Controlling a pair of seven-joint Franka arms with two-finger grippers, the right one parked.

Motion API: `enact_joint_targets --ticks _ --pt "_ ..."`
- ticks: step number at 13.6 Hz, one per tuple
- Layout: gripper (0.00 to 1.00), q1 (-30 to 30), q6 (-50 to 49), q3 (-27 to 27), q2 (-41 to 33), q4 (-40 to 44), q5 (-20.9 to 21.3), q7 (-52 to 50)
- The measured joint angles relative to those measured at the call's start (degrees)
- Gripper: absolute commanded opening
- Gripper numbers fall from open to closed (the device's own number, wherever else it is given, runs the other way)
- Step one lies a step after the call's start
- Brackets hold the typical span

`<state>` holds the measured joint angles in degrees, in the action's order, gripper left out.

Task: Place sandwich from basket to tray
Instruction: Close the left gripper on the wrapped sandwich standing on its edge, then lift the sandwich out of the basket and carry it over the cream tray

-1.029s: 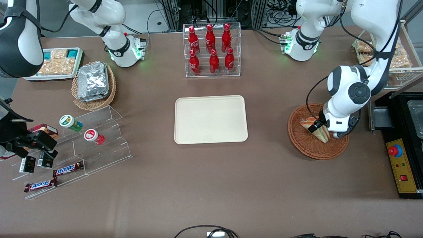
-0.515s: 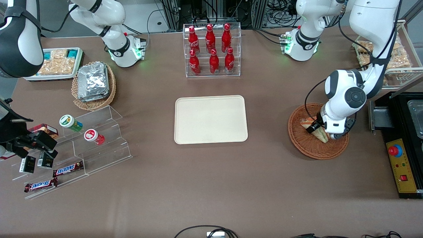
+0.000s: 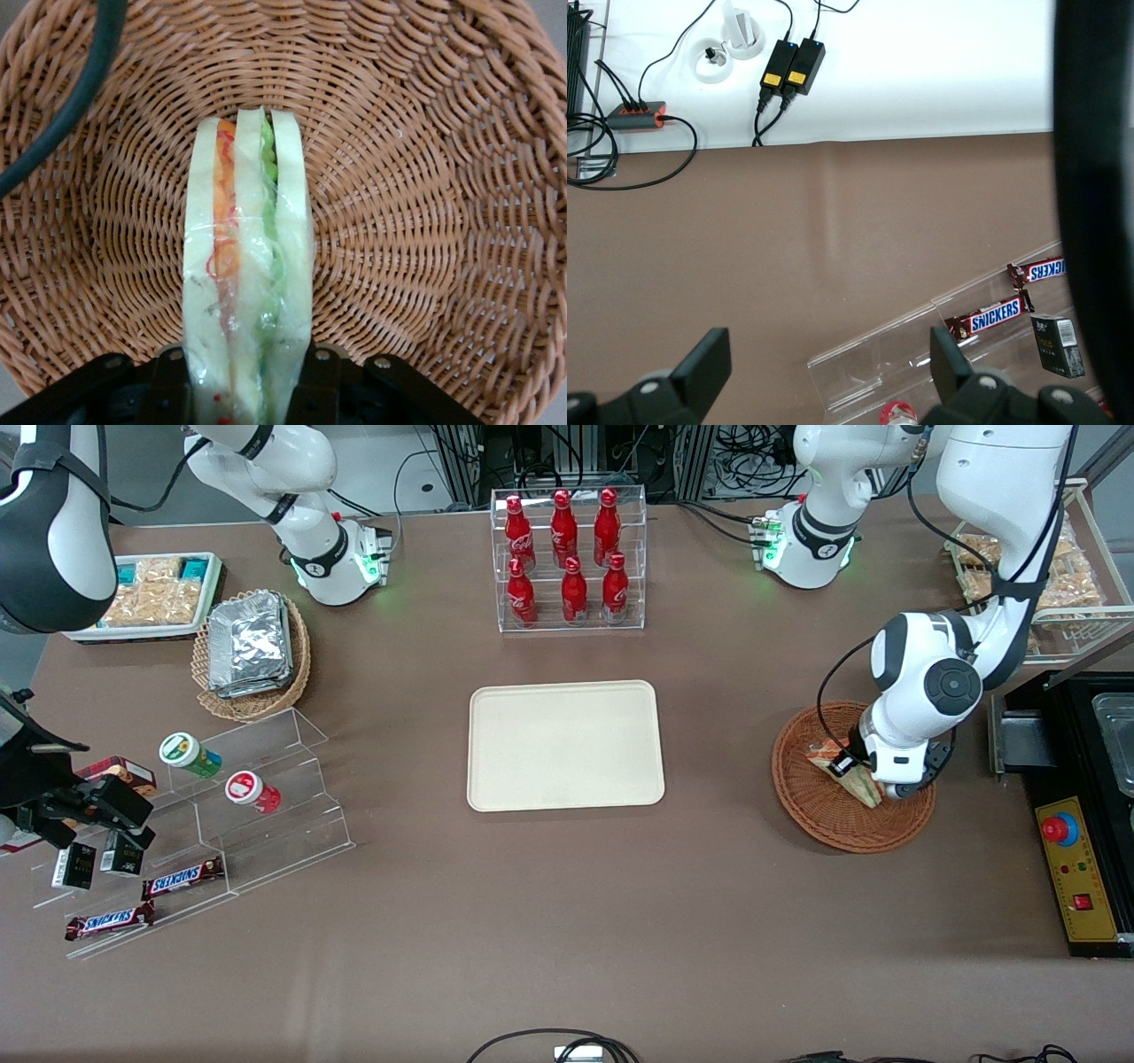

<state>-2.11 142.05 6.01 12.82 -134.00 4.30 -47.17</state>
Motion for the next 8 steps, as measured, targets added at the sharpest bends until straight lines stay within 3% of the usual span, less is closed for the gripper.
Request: enact_joint_targets --ticks 5,8 --pt "0.00 0.21 -9.35 0.43 -5.25 3.26 1.18 0.08" --pt "0.00 0.53 -16.86 4.50 -7.93 9.33 1.24 0.49"
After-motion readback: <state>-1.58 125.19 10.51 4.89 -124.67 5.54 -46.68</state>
